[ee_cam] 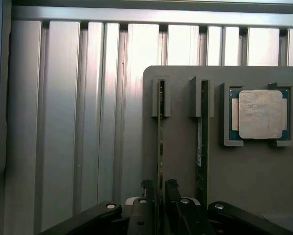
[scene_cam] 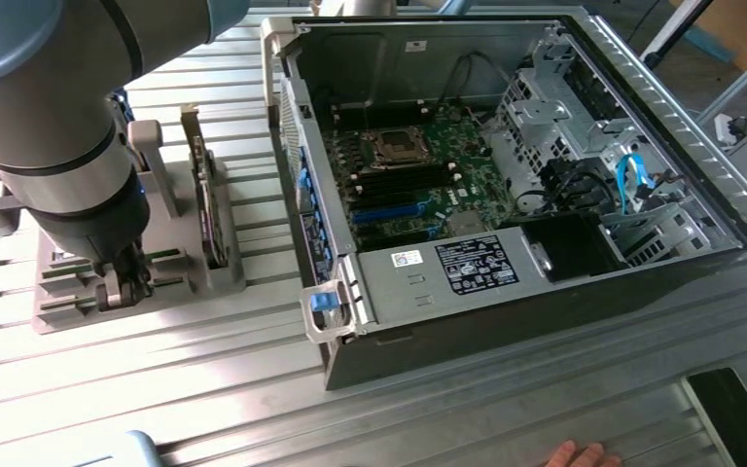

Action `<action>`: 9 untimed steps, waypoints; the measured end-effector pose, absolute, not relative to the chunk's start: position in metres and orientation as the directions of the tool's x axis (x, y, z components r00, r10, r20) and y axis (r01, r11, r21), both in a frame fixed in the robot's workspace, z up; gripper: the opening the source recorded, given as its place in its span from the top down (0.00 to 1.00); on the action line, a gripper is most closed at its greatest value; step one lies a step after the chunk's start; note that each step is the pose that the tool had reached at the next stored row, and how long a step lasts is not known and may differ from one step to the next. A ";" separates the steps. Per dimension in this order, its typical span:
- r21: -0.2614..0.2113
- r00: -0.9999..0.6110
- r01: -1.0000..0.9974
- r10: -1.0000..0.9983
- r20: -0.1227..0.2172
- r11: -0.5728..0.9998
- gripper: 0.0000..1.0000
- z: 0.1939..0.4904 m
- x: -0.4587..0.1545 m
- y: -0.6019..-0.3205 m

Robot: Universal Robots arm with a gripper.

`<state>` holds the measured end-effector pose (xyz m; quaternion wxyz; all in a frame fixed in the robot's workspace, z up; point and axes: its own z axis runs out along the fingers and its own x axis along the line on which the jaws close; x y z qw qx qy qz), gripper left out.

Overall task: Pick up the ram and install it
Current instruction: 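Pick up the ram and move it above insertion slot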

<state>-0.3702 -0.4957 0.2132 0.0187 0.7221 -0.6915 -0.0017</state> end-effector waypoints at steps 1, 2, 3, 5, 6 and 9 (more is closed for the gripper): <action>0.029 0.044 -0.999 -0.999 0.023 -0.043 0.76 0.213 -0.370 -0.496; 0.029 0.044 -0.999 -0.999 0.023 -0.043 0.76 0.213 -0.370 -0.496; 0.029 0.043 -0.999 -0.999 0.023 -0.043 0.76 0.213 -0.370 -0.496; 0.029 0.044 -0.999 -0.999 0.023 -0.043 0.76 0.212 -0.370 -0.496; 0.029 0.044 -0.999 -0.999 0.023 -0.043 0.76 0.212 -0.370 -0.496; 0.029 0.043 -0.999 -0.999 0.023 -0.043 0.76 0.211 -0.370 -0.496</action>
